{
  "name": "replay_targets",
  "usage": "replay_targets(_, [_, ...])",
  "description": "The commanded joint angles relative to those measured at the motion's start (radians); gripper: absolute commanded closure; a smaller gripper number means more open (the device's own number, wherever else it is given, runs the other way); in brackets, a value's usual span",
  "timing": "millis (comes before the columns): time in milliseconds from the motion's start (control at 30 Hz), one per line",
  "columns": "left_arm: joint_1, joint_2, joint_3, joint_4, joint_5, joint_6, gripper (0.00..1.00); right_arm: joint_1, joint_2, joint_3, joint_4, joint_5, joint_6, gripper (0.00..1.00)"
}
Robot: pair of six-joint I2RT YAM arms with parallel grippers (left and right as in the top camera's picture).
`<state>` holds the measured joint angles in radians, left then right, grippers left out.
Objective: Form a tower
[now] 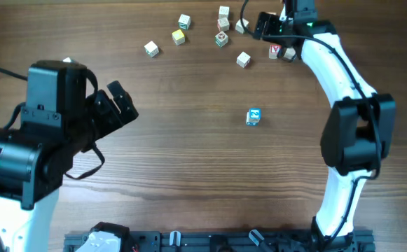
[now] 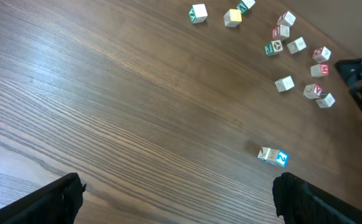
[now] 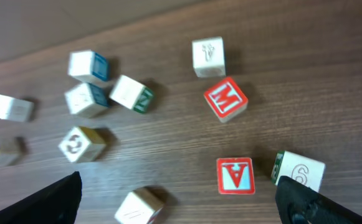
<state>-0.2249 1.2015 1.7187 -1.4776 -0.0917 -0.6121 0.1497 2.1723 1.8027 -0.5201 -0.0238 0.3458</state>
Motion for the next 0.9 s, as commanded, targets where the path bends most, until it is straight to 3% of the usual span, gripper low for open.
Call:
replay_targets(0, [-0.007,0.010,0.000,0.000,-0.014,-0.002,0.00,0.000,0.072,0.031,0.044,0.039,-0.017,0.00])
replay_targets(267, [-0.007,0.010,0.000,-0.001,-0.014,-0.002,0.00,-0.005,0.210,0.031,0.141,0.027,-0.002,0.04])
replay_targets(367, [-0.007,0.010,0.000,-0.001,-0.014,-0.002,0.00,-0.006,0.226,0.030,0.136,0.028,-0.002,0.24])
replay_targets(433, [-0.007,0.010,0.000,-0.001,-0.014,-0.002,0.00,-0.006,0.225,0.030,0.082,0.083,0.029,0.48])
replay_targets(500, [-0.007,0.010,0.000,-0.001,-0.014,-0.002,0.00,-0.006,0.222,0.030,0.055,0.084,0.021,0.58])
replay_targets(633, [-0.007,0.010,0.000,-0.001,-0.014,-0.002,0.00,-0.006,0.190,0.030,0.015,0.084,-0.005,0.66])
replay_targets(700, [-0.007,0.010,0.000,-0.001,-0.014,-0.002,0.00,-0.006,0.170,0.030,-0.009,0.084,-0.005,0.75])
replay_targets(867, [-0.007,0.010,0.000,-0.001,-0.014,-0.002,0.00,-0.005,-0.043,0.030,-0.078,0.079,-0.003,0.87])
